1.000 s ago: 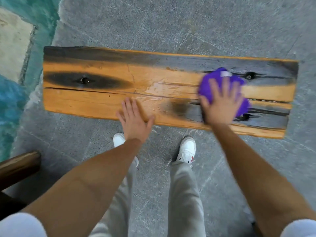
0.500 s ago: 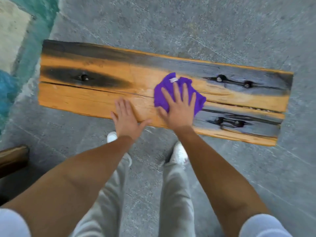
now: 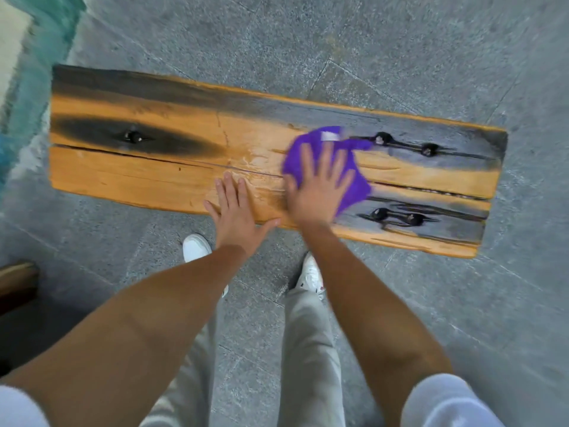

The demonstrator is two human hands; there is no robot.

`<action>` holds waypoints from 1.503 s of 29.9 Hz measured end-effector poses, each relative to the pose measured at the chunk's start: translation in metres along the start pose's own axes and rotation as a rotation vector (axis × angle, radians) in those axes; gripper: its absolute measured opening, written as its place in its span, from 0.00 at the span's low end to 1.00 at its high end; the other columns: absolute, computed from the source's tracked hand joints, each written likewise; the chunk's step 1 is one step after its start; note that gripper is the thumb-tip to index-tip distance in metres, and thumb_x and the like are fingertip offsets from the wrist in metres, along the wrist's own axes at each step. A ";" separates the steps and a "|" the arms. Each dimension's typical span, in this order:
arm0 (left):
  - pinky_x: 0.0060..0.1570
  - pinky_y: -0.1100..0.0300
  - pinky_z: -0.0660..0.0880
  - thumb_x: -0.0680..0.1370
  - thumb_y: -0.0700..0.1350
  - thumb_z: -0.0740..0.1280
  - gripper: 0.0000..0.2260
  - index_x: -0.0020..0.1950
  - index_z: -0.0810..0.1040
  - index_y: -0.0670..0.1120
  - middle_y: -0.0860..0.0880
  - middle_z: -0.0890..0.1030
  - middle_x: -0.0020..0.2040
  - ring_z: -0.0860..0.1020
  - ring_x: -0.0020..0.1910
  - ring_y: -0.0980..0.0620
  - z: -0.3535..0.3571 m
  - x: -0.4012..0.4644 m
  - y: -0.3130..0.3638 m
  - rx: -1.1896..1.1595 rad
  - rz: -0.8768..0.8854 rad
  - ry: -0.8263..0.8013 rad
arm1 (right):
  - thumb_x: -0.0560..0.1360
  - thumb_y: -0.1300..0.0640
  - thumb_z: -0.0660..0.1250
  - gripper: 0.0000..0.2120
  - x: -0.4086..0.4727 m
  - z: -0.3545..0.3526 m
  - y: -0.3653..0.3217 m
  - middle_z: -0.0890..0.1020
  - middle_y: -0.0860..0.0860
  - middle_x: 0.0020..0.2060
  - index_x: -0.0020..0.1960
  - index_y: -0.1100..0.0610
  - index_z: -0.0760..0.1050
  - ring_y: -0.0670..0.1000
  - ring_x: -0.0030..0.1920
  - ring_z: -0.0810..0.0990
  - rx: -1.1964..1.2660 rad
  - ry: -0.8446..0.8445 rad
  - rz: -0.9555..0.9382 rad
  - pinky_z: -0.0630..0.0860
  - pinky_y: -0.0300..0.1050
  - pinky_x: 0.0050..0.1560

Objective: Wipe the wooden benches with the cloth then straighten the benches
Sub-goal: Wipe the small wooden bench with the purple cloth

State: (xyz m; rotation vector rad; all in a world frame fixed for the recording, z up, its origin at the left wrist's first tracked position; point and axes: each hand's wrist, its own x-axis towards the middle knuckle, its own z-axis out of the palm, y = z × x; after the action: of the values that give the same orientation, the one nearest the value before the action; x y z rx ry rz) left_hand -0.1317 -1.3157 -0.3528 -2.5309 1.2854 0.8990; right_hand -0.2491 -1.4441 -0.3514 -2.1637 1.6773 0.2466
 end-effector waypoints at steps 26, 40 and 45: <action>0.80 0.39 0.46 0.81 0.55 0.61 0.35 0.81 0.56 0.36 0.38 0.52 0.83 0.50 0.83 0.41 -0.072 0.049 -0.274 -0.303 -0.404 0.412 | 0.79 0.37 0.60 0.33 0.001 0.108 -0.320 0.66 0.62 0.79 0.80 0.51 0.67 0.67 0.80 0.61 0.027 0.217 -0.279 0.56 0.68 0.79; 0.80 0.44 0.43 0.81 0.64 0.58 0.43 0.82 0.43 0.38 0.42 0.40 0.84 0.40 0.83 0.45 -0.096 0.052 -0.314 -0.301 -0.371 0.138 | 0.77 0.36 0.60 0.31 0.076 0.096 -0.402 0.63 0.62 0.81 0.79 0.42 0.67 0.69 0.80 0.59 -0.062 0.159 -0.401 0.55 0.70 0.79; 0.80 0.42 0.42 0.82 0.66 0.52 0.43 0.82 0.41 0.37 0.38 0.39 0.83 0.40 0.83 0.42 -0.110 0.051 -0.316 -0.140 -0.368 0.030 | 0.80 0.38 0.59 0.31 0.064 0.057 -0.257 0.61 0.62 0.81 0.80 0.48 0.65 0.67 0.81 0.57 -0.045 0.166 0.008 0.51 0.64 0.81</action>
State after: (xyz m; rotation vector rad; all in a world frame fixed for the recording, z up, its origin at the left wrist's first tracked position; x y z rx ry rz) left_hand 0.1854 -1.1998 -0.3320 -2.7672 0.7441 0.8946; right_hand 0.0205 -1.4247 -0.3770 -2.2653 1.7859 0.1110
